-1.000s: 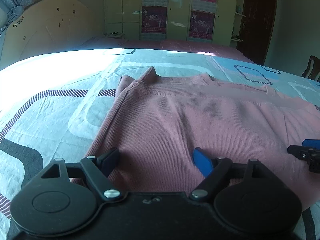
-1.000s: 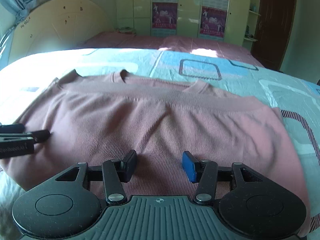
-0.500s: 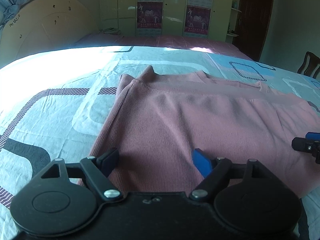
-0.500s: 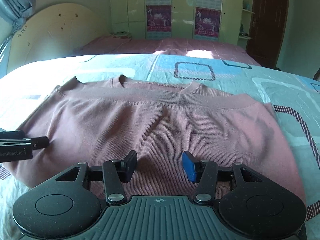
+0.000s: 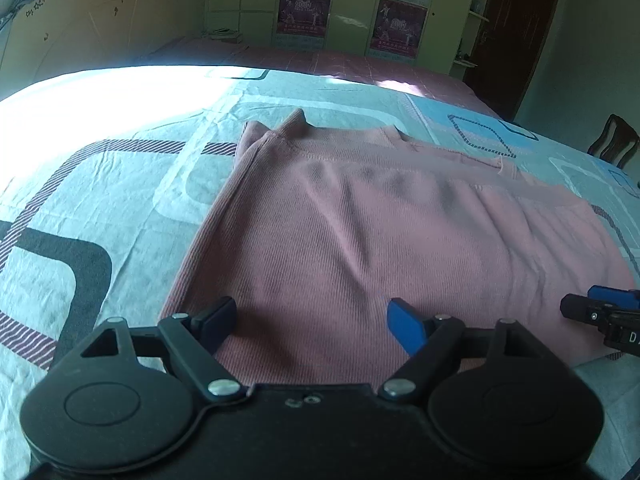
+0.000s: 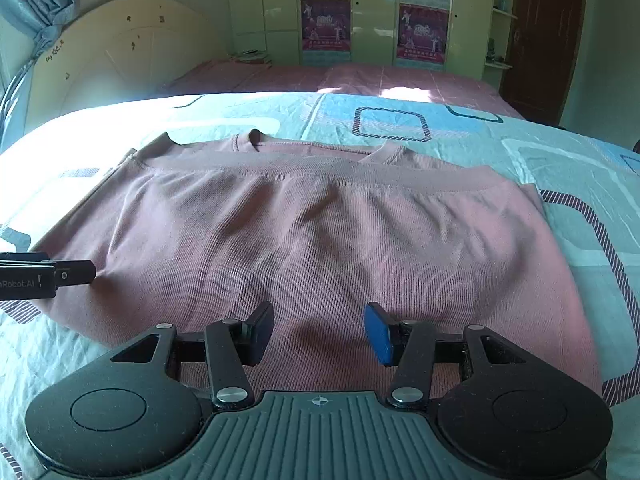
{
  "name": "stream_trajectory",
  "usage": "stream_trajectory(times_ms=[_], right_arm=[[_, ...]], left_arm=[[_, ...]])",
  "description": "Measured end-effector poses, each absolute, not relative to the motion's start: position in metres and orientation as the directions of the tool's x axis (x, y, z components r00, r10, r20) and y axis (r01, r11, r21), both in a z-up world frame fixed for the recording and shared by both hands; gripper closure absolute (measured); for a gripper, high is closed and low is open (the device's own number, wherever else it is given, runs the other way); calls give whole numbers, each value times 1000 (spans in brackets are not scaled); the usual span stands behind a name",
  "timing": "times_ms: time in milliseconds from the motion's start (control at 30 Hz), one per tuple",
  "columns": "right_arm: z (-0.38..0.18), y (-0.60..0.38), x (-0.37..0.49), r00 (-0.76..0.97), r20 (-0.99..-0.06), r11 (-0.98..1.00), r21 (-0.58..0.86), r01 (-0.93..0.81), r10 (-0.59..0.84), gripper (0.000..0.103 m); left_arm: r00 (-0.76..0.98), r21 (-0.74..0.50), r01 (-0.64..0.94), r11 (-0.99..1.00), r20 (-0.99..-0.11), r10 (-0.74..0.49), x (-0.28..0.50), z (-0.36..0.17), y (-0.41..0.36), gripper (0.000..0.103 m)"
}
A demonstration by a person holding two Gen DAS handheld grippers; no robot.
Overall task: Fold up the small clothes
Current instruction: 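Grasp the side edge of the folded sweatshirt with the left tool and lift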
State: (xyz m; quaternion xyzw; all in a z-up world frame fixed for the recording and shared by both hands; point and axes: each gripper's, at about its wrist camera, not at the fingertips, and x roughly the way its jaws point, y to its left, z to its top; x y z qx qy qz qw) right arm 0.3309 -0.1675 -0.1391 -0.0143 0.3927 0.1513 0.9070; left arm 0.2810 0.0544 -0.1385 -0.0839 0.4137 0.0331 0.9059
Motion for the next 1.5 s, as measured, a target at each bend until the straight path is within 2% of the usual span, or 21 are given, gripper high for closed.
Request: stream_trajectory(times_ms=[233,433,533,667,767,933,967,1033,1100,1133,1200,1300,1367,1433,1500], right_arm=[[-123,-167,324,661,-692,946,102,-309,291,53],[-116,-166,319,658,-686,941,122,-317,311,53],[-118,-165,320,650,-688,938,139,-319,323,52],[-123,-163,323,649,-691,940,143,-310,319,52],[-125,-160,331,660,-685,944,135,-301,308,52],[-125,-151,357,682,-673,951,114,-286,286,52],[-126,-148,363,683,-675,953,108,-283,280,52],[-129,-140,375,675,-679,950,114,-290,288,52],[-136,-132,381,672,-683,948,100,-302,286,52],[-142,-128,383,666,-694,950,85,-302,274,52],[-159,-121,387,631,-734,948,59,-312,253,52],[-160,-120,385,644,-729,951,31,-306,231,51],[-153,-123,381,683,-693,958,36,-285,229,51],[-165,-120,382,651,-728,955,14,-297,214,51],[-167,-121,381,665,-714,952,7,-307,220,50]], left_arm=[[623,-205,-173,963,-780,-54,252,-133,59,20],[581,-361,-282,889,-801,-141,233,-145,75,19],[612,-432,-310,847,-773,-170,234,-151,81,18],[687,-553,-331,764,-697,-208,245,-162,88,10],[742,-618,-321,717,-635,-215,261,-168,91,11],[805,-687,-309,657,-557,-204,288,-179,97,19],[813,-691,-302,656,-546,-201,293,-181,98,23],[822,-697,-299,652,-534,-195,299,-184,100,36],[824,-702,-304,643,-533,-192,302,-189,104,59],[823,-705,-307,639,-534,-193,303,-191,106,64],[817,-709,-321,627,-542,-195,304,-195,111,85],[817,-714,-322,621,-541,-199,303,-197,116,88],[818,-709,-316,631,-541,-198,303,-195,115,90],[820,-700,-311,643,-540,-190,303,-193,113,90],[824,-683,-302,665,-538,-178,304,-188,109,92]])
